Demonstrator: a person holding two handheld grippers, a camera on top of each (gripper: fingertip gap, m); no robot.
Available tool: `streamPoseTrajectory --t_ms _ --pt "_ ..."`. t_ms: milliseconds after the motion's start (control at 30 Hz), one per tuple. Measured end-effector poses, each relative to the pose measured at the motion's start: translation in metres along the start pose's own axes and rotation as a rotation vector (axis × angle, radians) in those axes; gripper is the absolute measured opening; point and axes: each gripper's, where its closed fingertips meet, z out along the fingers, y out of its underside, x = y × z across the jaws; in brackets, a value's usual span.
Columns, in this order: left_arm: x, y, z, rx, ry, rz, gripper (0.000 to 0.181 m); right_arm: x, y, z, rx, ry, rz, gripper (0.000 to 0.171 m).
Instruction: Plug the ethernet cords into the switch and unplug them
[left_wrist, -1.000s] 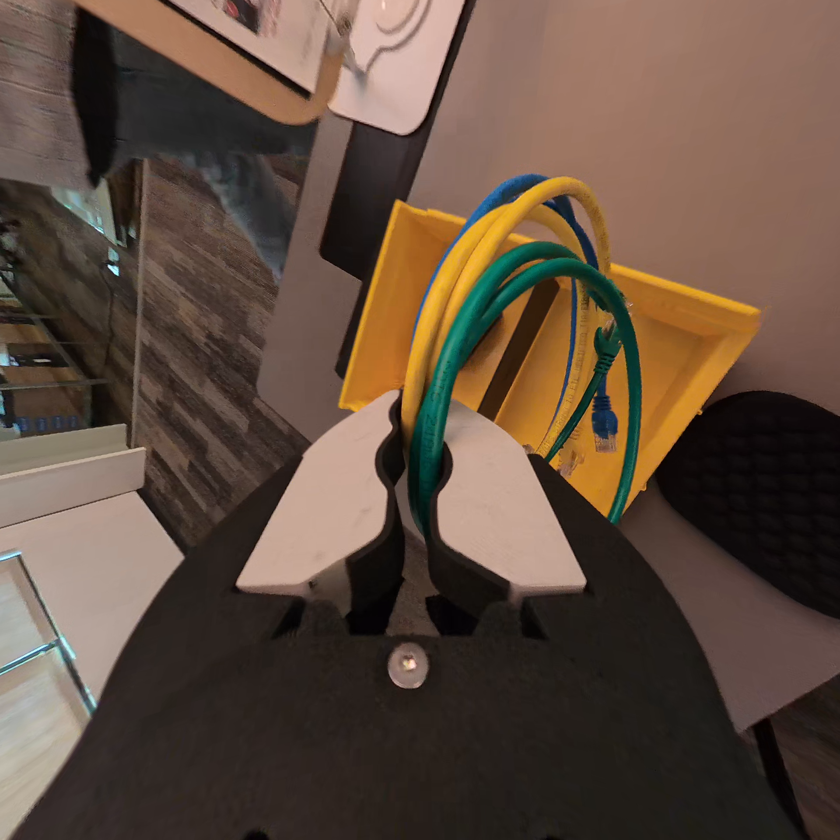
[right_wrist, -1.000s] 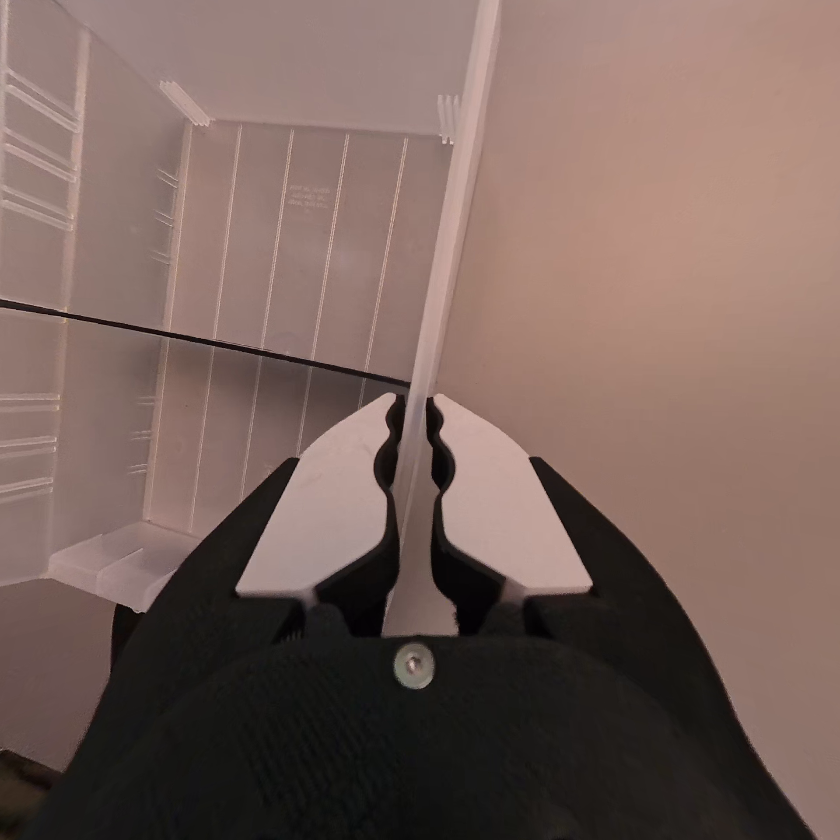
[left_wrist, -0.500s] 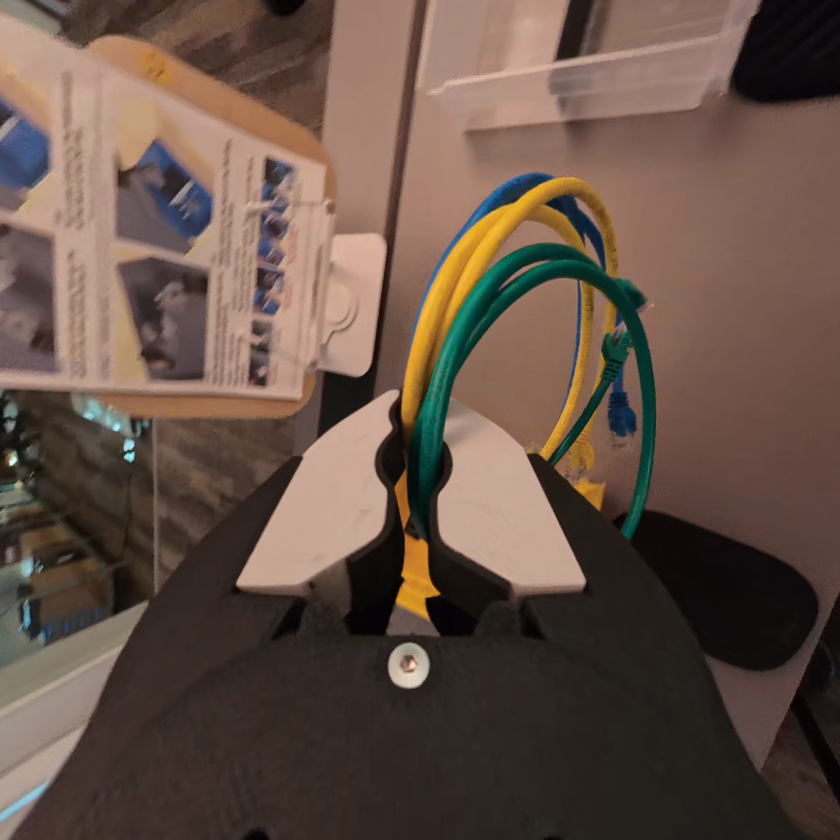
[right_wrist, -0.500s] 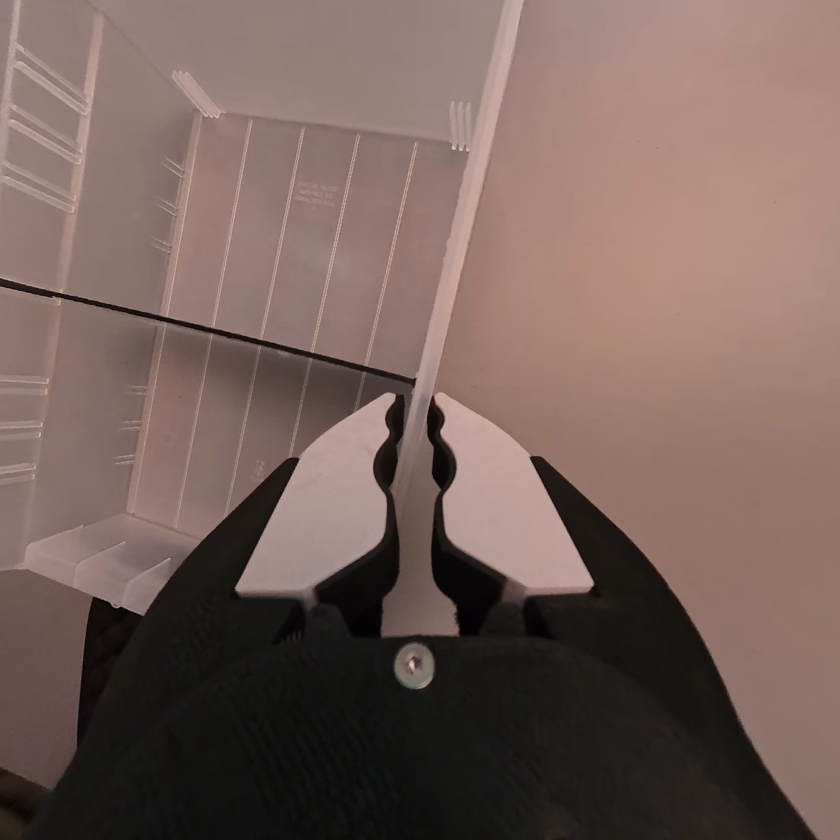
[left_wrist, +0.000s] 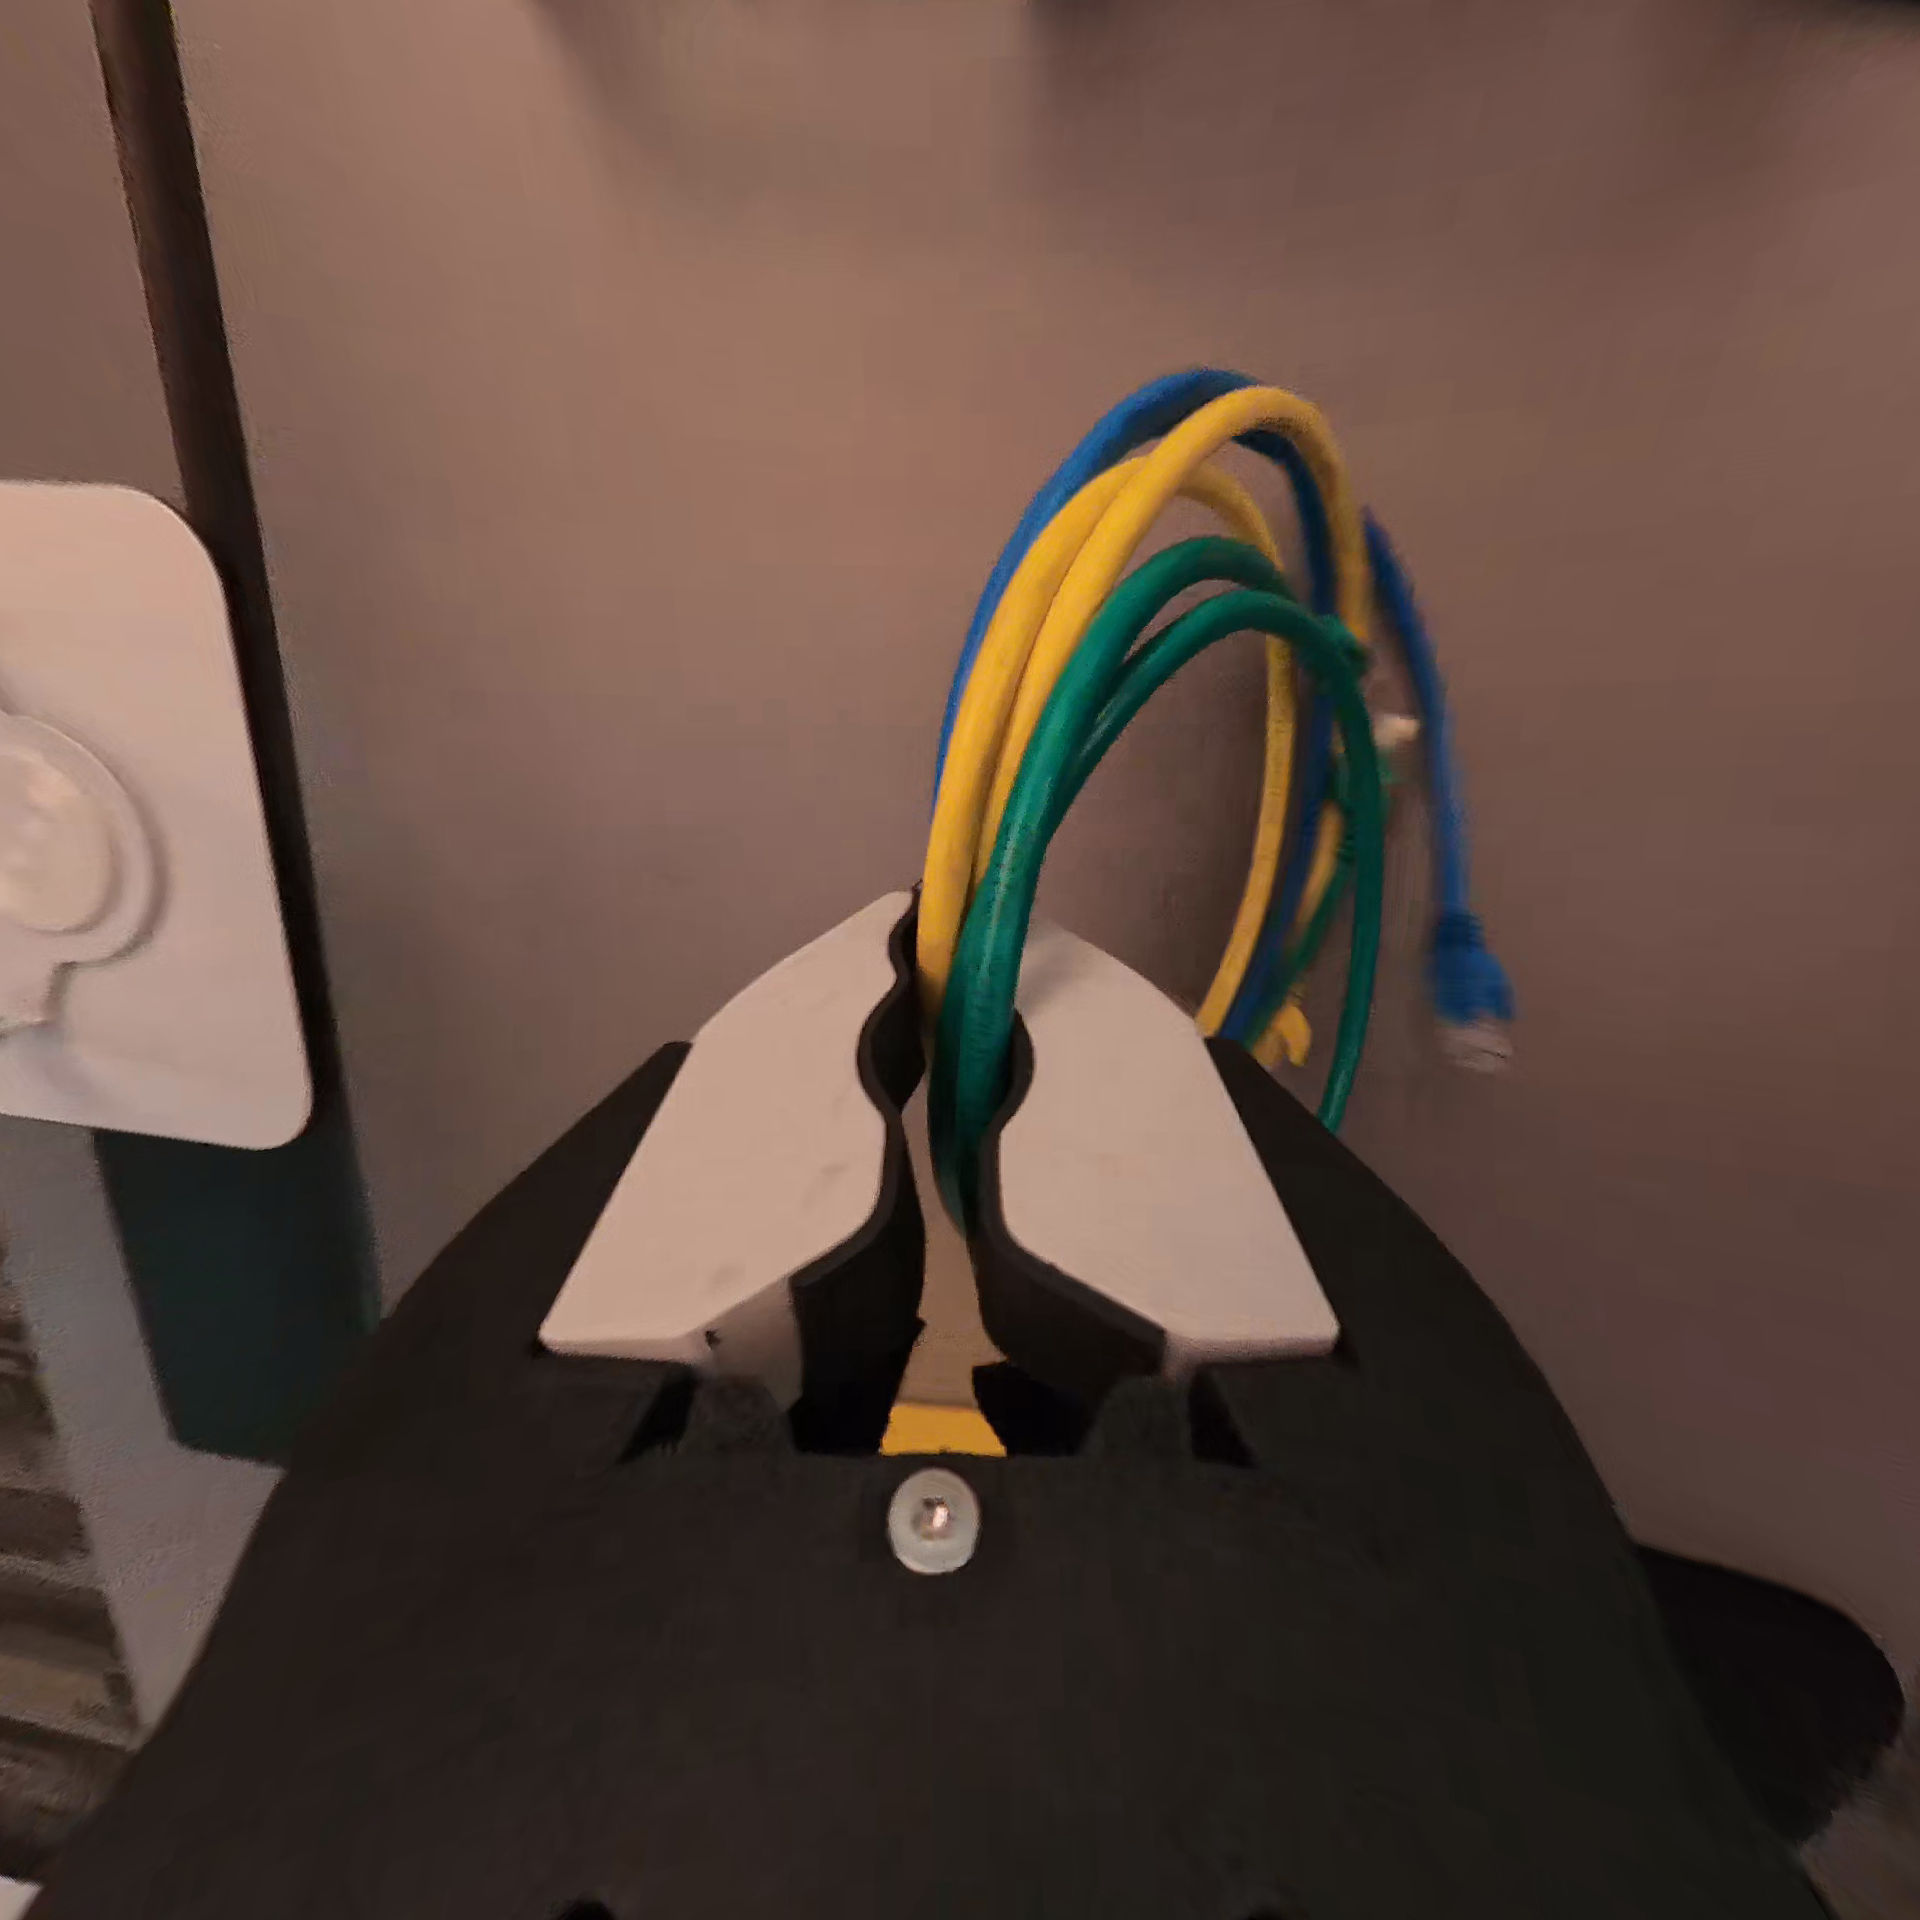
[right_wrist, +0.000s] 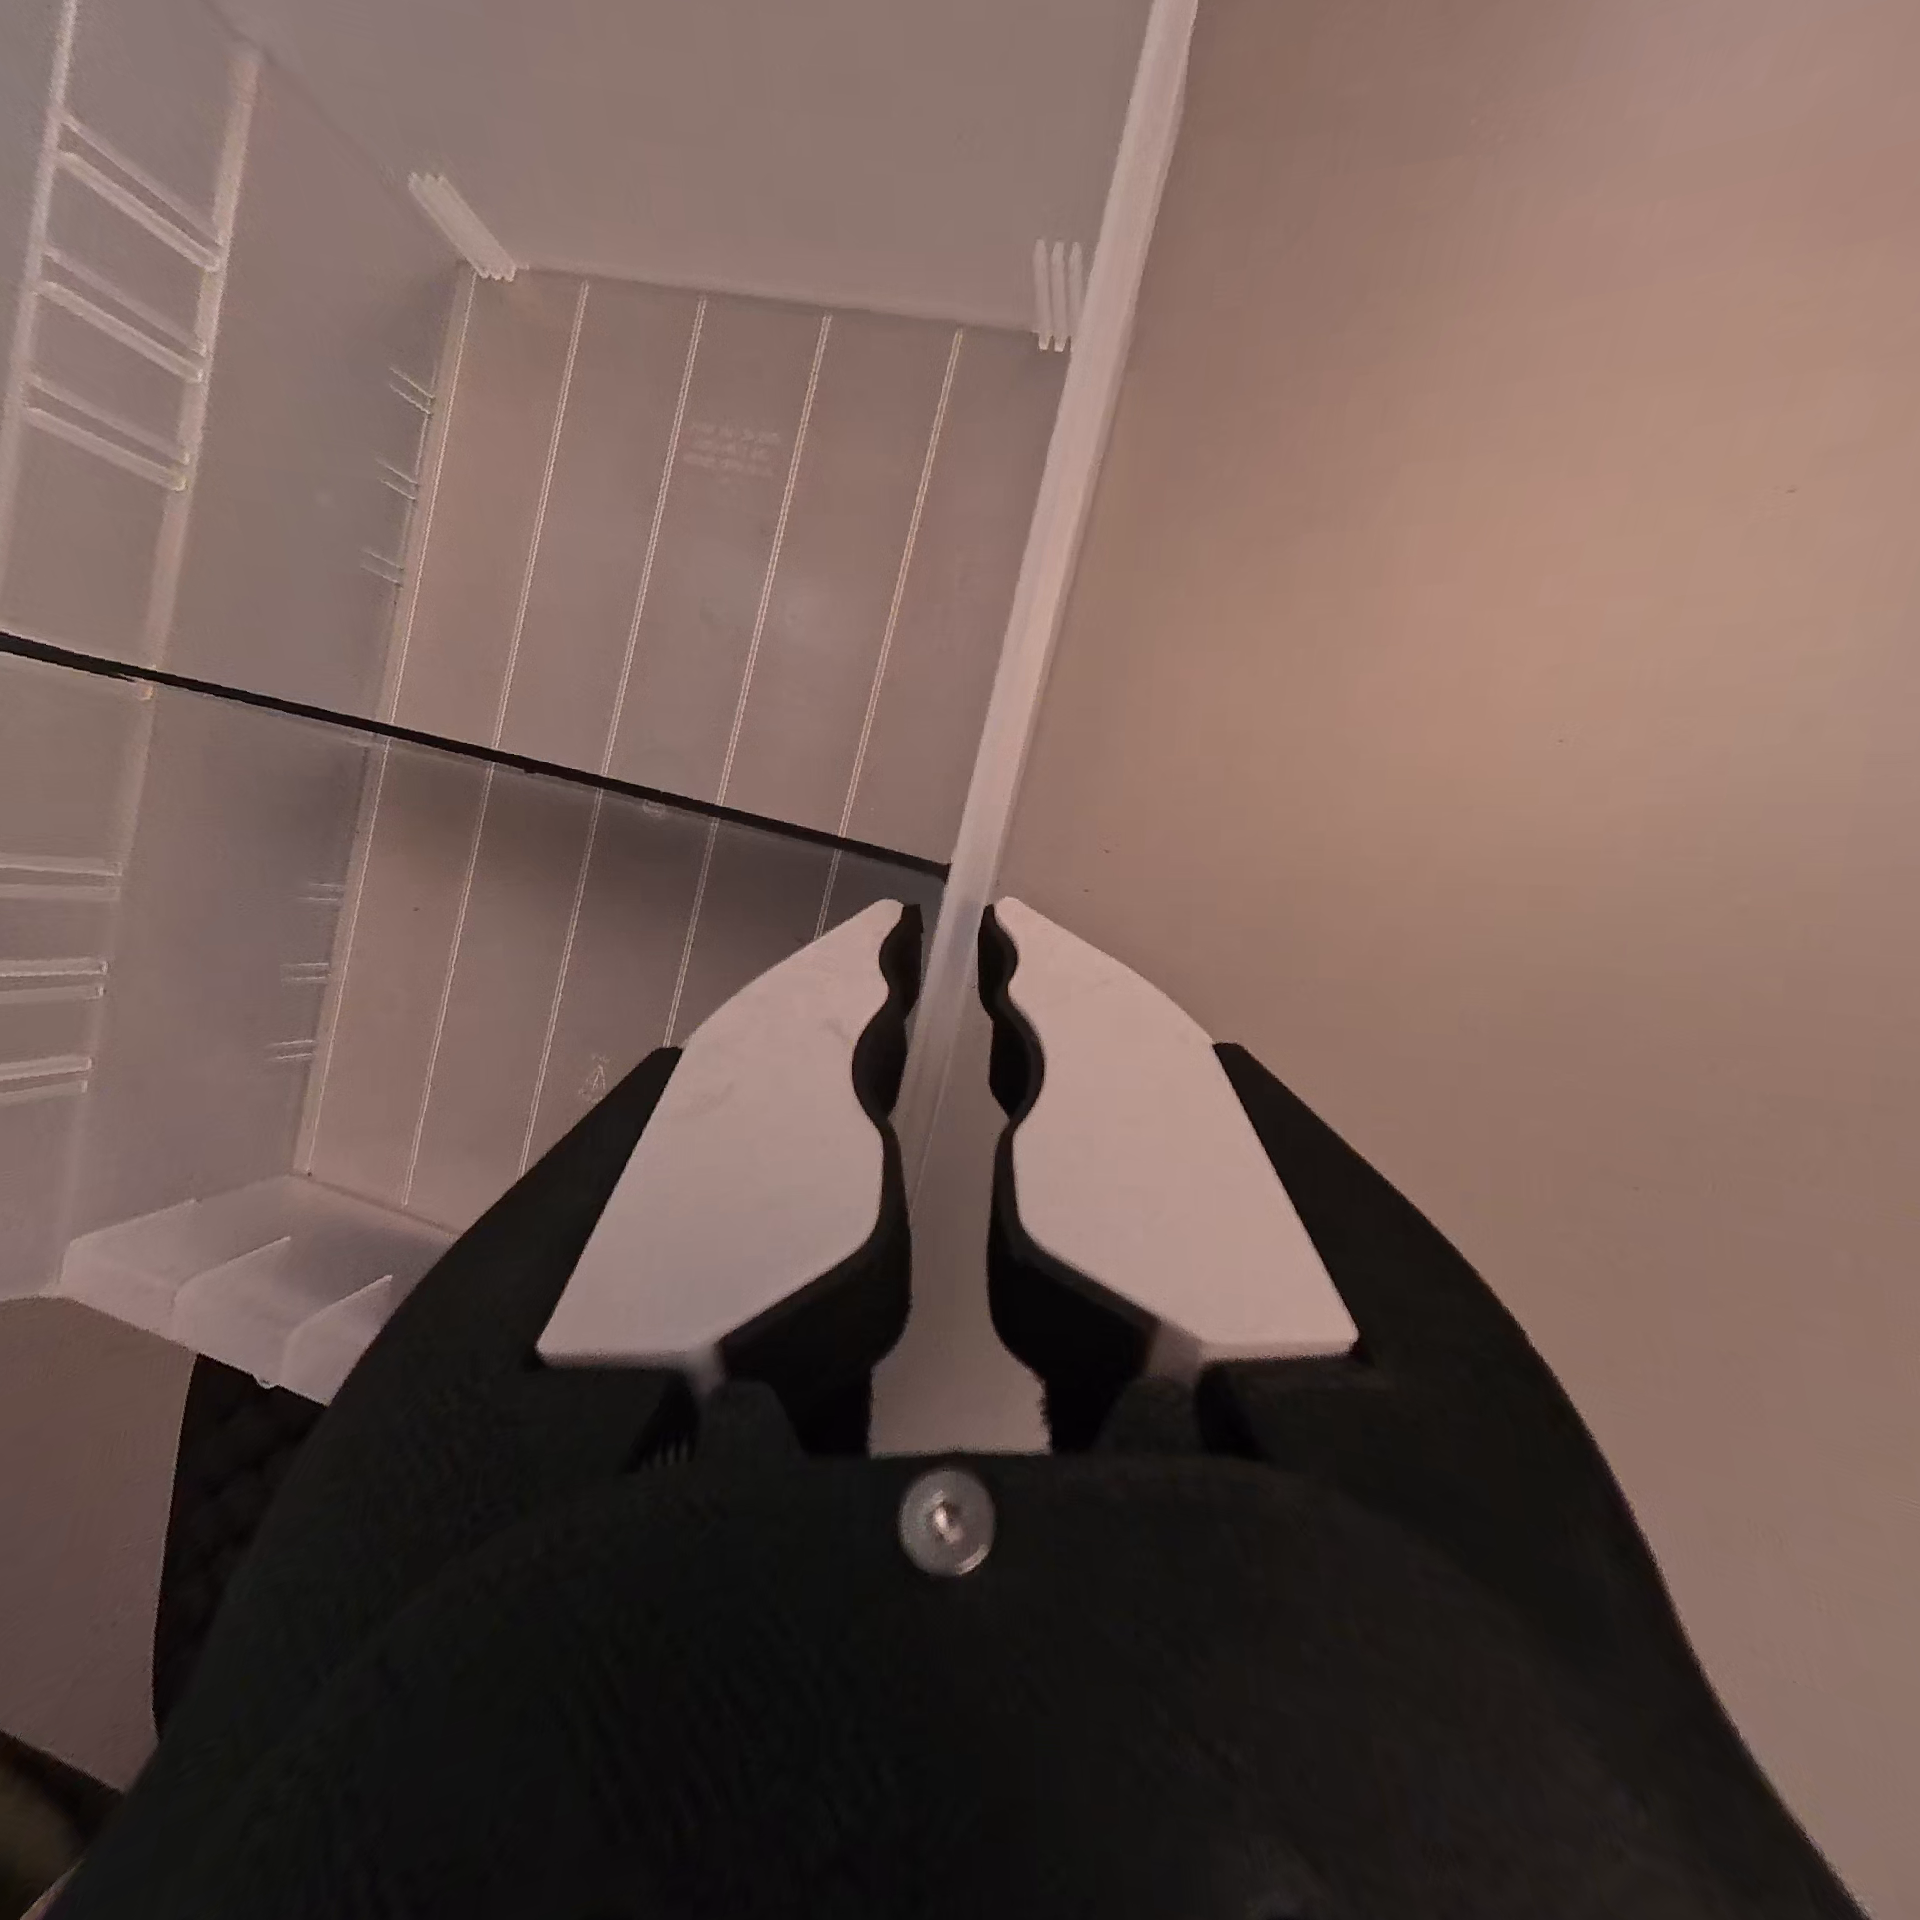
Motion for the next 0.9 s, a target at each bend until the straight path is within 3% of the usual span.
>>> streamPoseTrajectory --t_ms 233,333,467,600,733,900 --pt "-0.011 0.018 0.064 -0.020 0.070 -0.142 0.010 0.000 0.001 0.000 -0.008 0.001 -0.005 0.012" --pt "-0.010 0.022 0.077 -0.011 0.045 -0.151 0.042 0.000 0.001 0.000 -0.016 0.006 -0.009 0.012" --pt "-0.016 0.015 0.062 0.093 -0.025 -0.191 0.063 0.000 0.002 0.001 -0.025 0.018 -0.035 0.013" --pt "-0.028 0.015 0.012 0.246 -0.159 -0.259 0.071 -0.003 0.009 0.008 -0.078 0.021 -0.053 0.019" --pt "-0.061 0.074 -0.053 0.287 -0.356 -0.300 0.063 -0.002 0.021 0.013 -0.171 0.039 -0.047 0.026" --pt "-0.100 0.213 -0.093 0.055 -0.457 -0.352 0.063 0.021 -0.013 -0.025 0.006 0.261 0.096 0.044"
